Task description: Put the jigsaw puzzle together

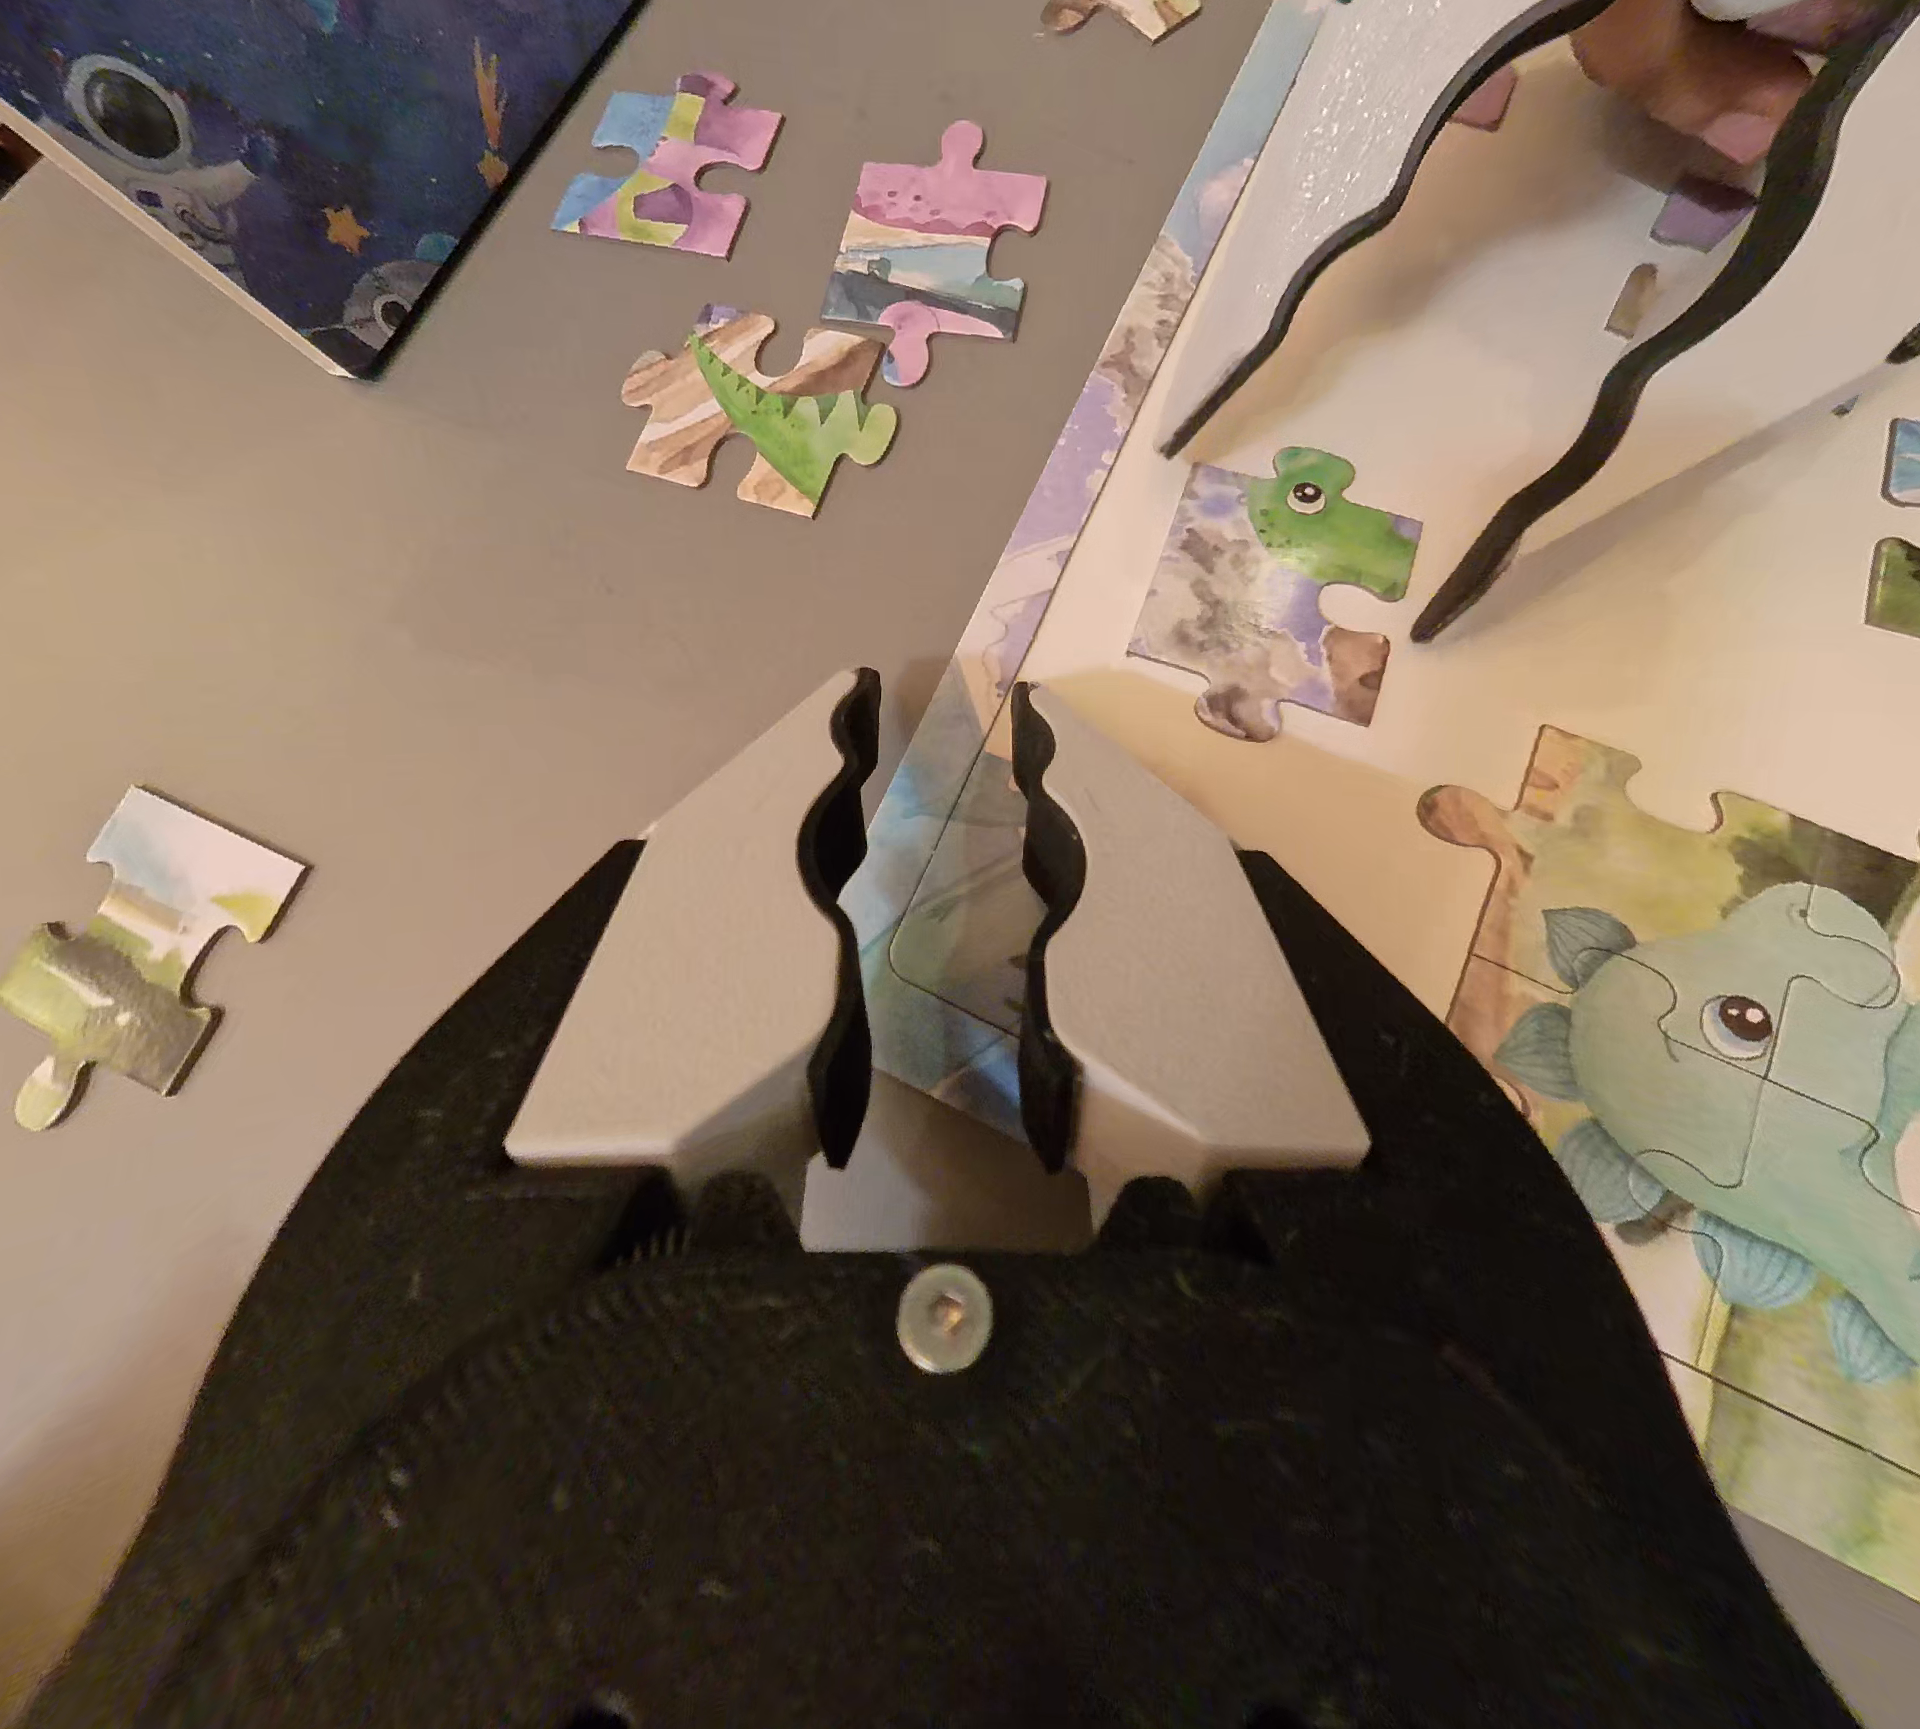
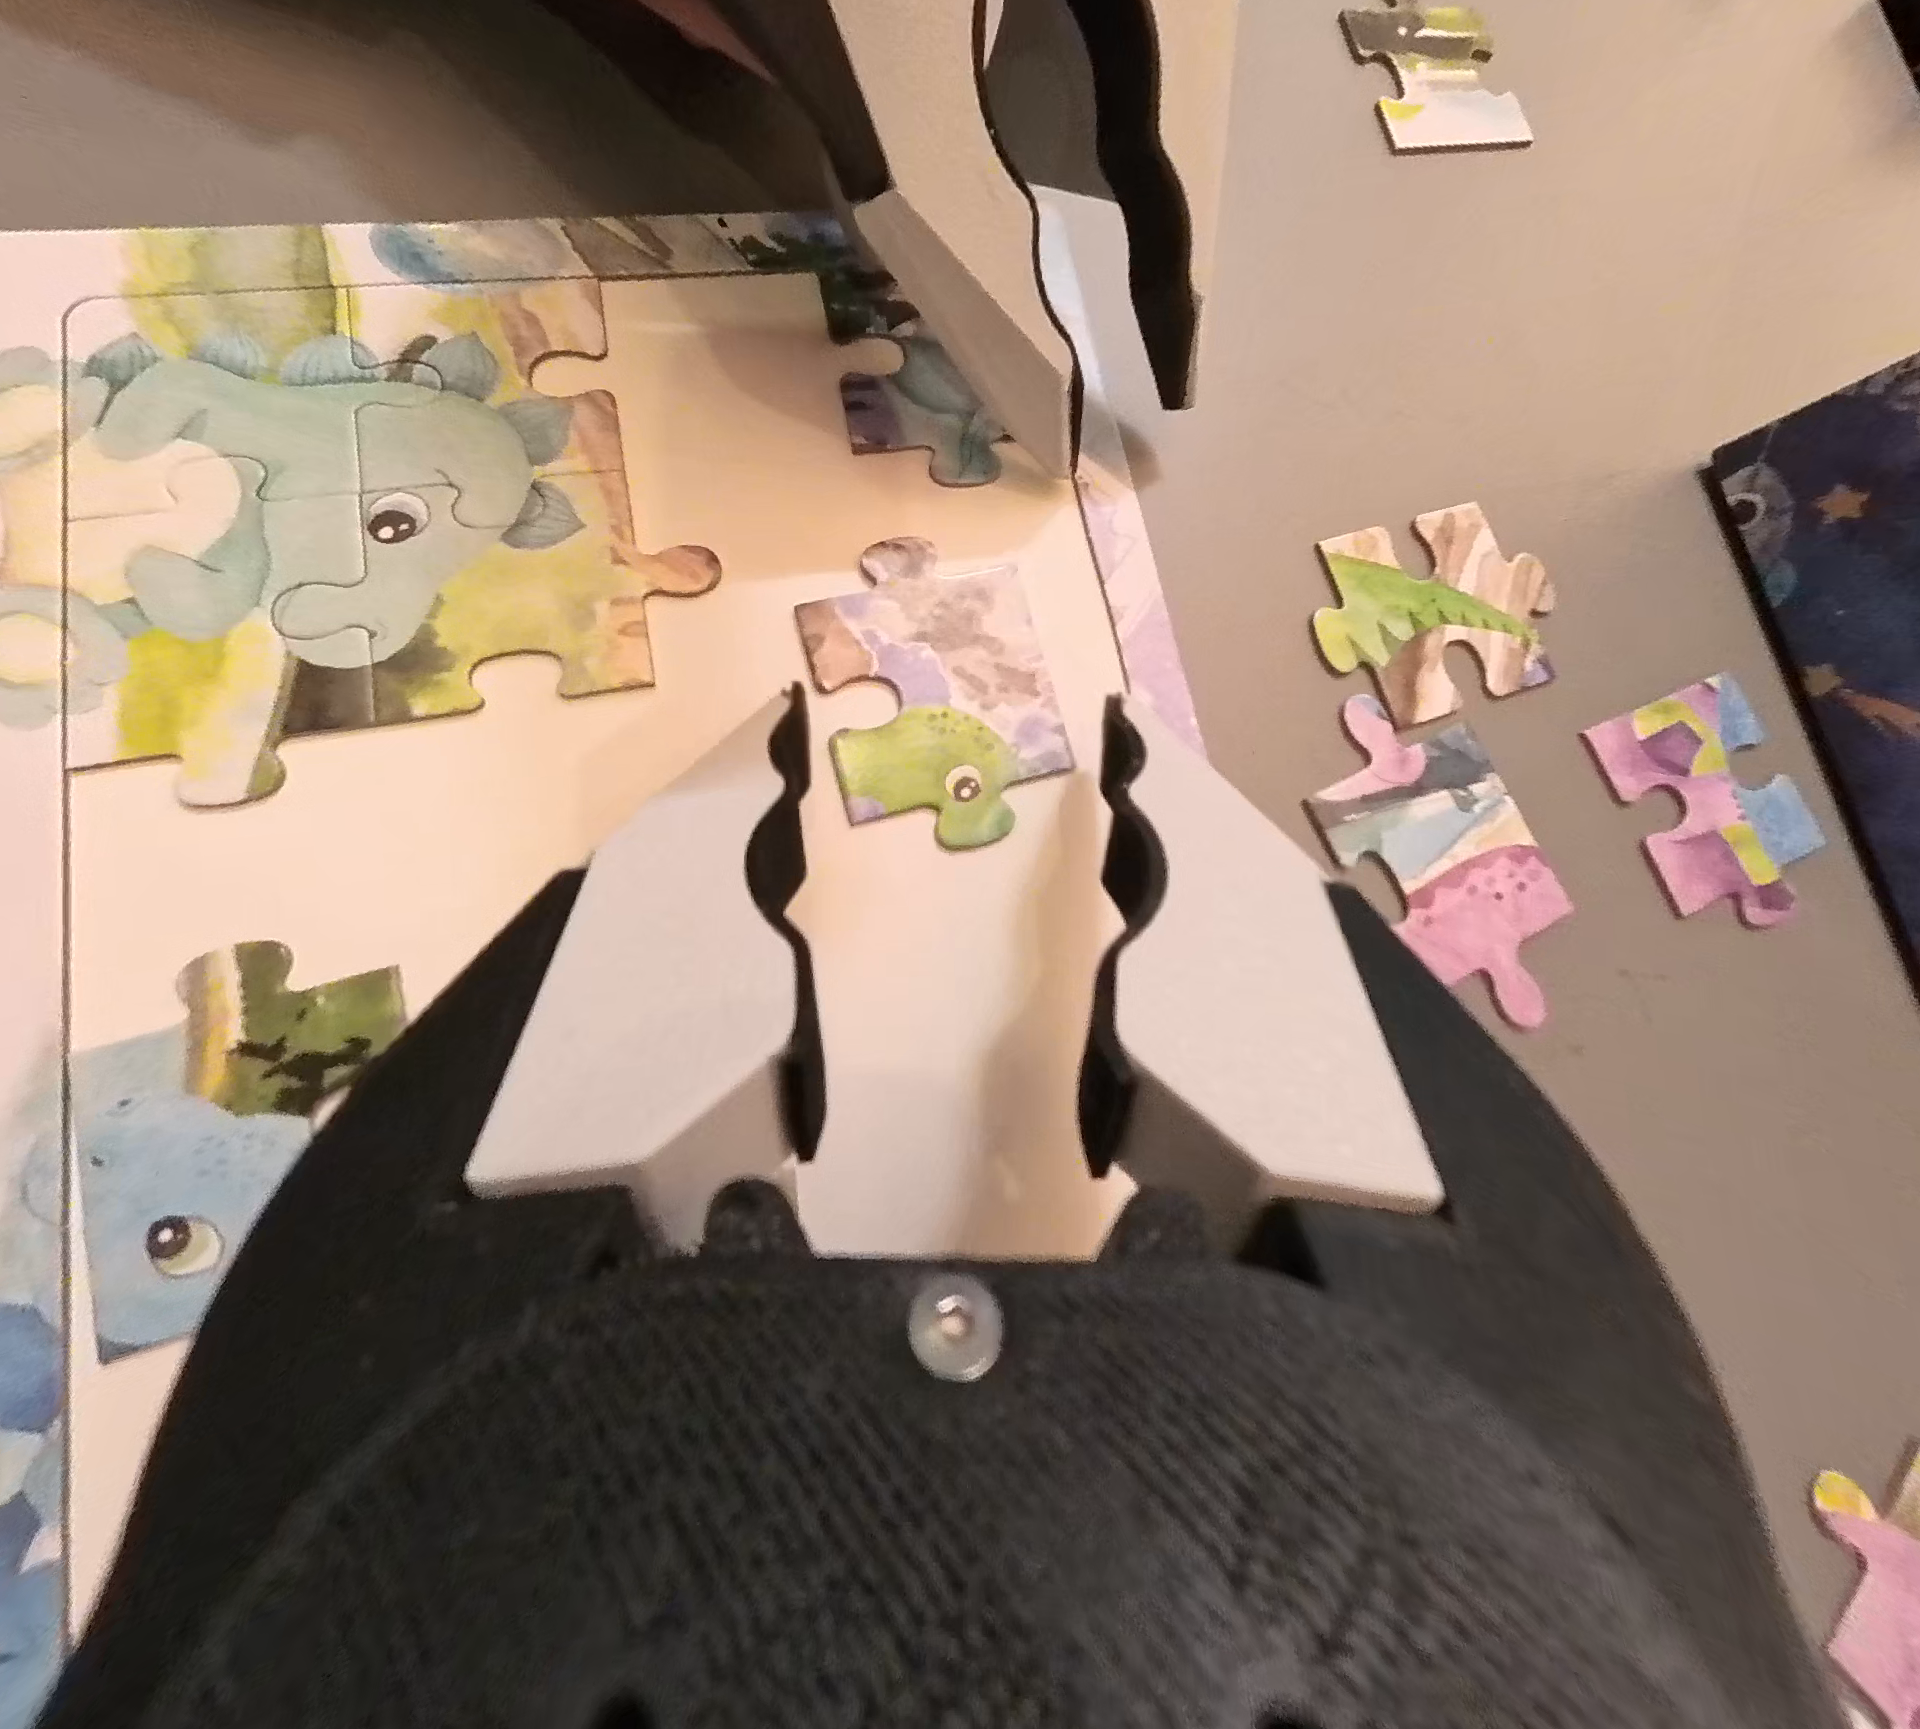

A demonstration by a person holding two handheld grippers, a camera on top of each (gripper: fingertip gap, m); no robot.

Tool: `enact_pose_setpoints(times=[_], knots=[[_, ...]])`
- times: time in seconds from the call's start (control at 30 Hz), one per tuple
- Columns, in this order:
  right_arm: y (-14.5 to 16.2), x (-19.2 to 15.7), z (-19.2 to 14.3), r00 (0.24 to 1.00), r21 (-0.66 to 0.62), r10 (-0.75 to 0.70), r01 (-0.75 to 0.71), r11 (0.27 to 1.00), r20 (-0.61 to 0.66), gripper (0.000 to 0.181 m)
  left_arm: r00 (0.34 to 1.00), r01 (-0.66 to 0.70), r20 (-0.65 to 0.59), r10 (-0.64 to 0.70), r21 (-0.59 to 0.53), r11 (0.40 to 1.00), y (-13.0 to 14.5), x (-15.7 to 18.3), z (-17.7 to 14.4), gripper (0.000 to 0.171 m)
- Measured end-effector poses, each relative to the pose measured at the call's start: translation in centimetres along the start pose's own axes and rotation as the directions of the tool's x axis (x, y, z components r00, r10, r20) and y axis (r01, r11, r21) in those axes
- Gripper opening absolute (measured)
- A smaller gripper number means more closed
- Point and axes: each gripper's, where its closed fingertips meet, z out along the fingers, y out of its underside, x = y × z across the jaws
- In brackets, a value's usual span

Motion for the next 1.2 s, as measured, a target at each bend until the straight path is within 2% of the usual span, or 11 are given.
enact_pose_setpoints(times=[0.47, 0.6, 0.77, 1.2], knots=[[0.7, 2.0, -2.6, 0.993, 0.059, 0.101, -0.097, 0.993, -0.062, 0.058, 1.0, -0.003, -0.001, 0.003, -0.014, 1.0, 0.2, 0.0, 0.1, 0.023], [0.2, 0.7, -1.9, 0.99, 0.079, 0.14, -0.141, 0.987, 0.02, 0.064, 1.0, -0.003, -0.002, 0.003, -0.018, 1.0, 0.3, 0.0, 0.1, 0.023], [0.4, -0.5, -0.3, 0.995, 0.022, 0.092, -0.093, 0.995, 0.041, 0.064, 1.0, -0.001, -0.003, 0.001, -0.02, 1.0, 0.3, 0.1, 0.2, 0.023], [1.0, 0.1, -0.2, 0.985, 0.002, 0.171, -0.171, 0.985, 0.031, 0.046, 1.0, 0.001, -0.006, -0.002, -0.023, 1.0, 0.3, 0.1, 0.2, 0.023]])
